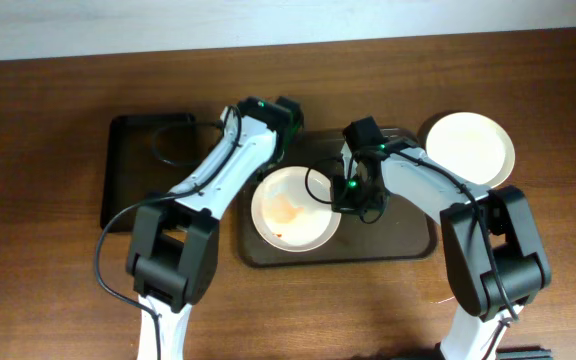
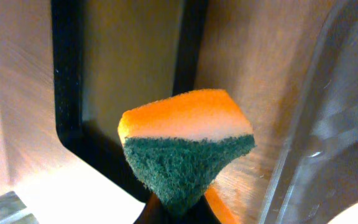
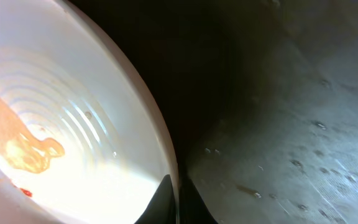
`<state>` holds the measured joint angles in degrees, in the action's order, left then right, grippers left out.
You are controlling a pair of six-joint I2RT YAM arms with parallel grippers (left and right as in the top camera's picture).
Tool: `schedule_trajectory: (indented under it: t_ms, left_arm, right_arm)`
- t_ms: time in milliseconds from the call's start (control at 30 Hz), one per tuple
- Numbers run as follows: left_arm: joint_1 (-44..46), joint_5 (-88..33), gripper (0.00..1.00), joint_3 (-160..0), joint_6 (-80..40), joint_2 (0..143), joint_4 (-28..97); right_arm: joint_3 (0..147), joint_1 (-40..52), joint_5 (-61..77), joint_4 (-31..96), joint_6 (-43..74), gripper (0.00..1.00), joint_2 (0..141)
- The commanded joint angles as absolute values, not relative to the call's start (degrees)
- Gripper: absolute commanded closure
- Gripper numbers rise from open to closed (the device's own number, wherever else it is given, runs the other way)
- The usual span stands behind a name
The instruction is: Clean dirty plates on tray and stack at the side
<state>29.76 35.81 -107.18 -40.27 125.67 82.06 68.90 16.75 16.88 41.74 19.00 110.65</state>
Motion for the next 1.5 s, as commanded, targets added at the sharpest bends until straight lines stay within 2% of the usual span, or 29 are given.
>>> schedule_trajectory:
  t_ms: [0,67,133,267,333,433,533,600,667,900,1067,1133,1167,1233,1267,1300,1333,1367,1400,1467]
  left_arm:
    - [24.91,32.05,1.00,-110.21,-43.24,122.80,82.52]
    - [19.40,24.69,1.00,-110.15,-39.64,122.65,81.78]
    - [13.87,13.78,1.00,-109.14,-29.23,122.67,77.80]
    - [5.30,2.50,1.00,-108.29,-18.04,122.67,72.29]
    - [1.80,-0.10,1.00,-107.66,-13.98,122.67,71.53]
    - [-3.11,-0.14,1.00,-103.83,-14.02,122.69,68.25]
    - [-9.19,-7.22,0.58,-100.64,-14.02,122.76,64.90]
    - [-11.31,-12.05,0.44,-100.64,-14.00,122.76,64.53]
    - [-12.45,-12.73,0.00,-100.64,-14.00,122.76,64.79]
    - [-12.53,-14.22,0.00,-100.64,-14.04,122.76,64.79]
    - [-12.53,-14.68,0.01,-100.64,-14.00,122.76,70.26]
    - [-12.53,-18.76,0.14,-100.66,-10.94,122.63,70.37]
    - [-12.53,-24.49,0.14,-100.82,-7.05,122.17,70.35]
    - [-12.53,-27.00,0.16,-102.48,-5.23,120.46,71.61]
    - [-12.47,-26.98,0.41,-103.66,-4.23,118.58,72.10]
    - [-12.25,-26.74,0.58,-104.22,-4.21,116.14,72.16]
    - [-12.21,-26.09,0.59,-104.27,-4.21,113.62,72.29]
    - [-12.14,-25.39,0.54,-104.27,-4.21,112.33,72.51]
    - [-12.14,-22.06,0.39,-104.27,-4.23,110.04,72.69]
    - [-12.14,-11.03,0.38,-104.01,-7.97,109.84,72.53]
  right_arm:
    - [71.40,16.45,12.82,44.14,18.92,0.96,109.56]
    - [74.67,16.49,11.25,47.81,18.28,0.96,108.47]
    - [79.44,16.51,6.09,53.60,17.54,0.96,107.39]
    - [90.83,17.41,-2.81,66.19,16.78,0.96,105.34]
    - [96.62,18.92,-9.02,72.18,16.82,0.96,105.21]
    - [105.30,23.05,-18.00,80.71,18.68,0.96,105.21]
    - [110.26,27.16,-27.77,86.91,21.76,0.96,105.21]
    - [111.09,28.97,-30.87,88.16,21.76,0.96,105.21]
    - [111.24,30.63,-36.32,88.68,22.09,0.96,105.21]
    - [112.81,40.88,-58.43,91.94,24.53,0.96,105.21]
    - [112.79,42.33,-55.09,91.90,30.50,0.96,105.21]
    - [112.77,40.53,-50.92,91.18,32.47,0.96,105.25]
    - [112.77,38.48,-46.54,90.80,32.45,0.96,105.25]
    - [112.38,33.26,-37.10,89.97,32.40,0.96,105.25]
    - [111.87,30.02,-31.79,89.08,31.86,0.96,105.27]
    - [111.00,26.09,-25.30,87.48,29.69,0.96,105.27]
    - [109.89,22.90,-19.57,85.82,27.05,0.96,105.27]
    - [108.95,20.88,-15.81,84.64,25.19,0.96,105.27]
    - [106.52,17.56,-10.11,82.39,23.16,0.96,105.27]
    - [101.21,14.20,-5.17,79.18,22.72,0.96,105.30]
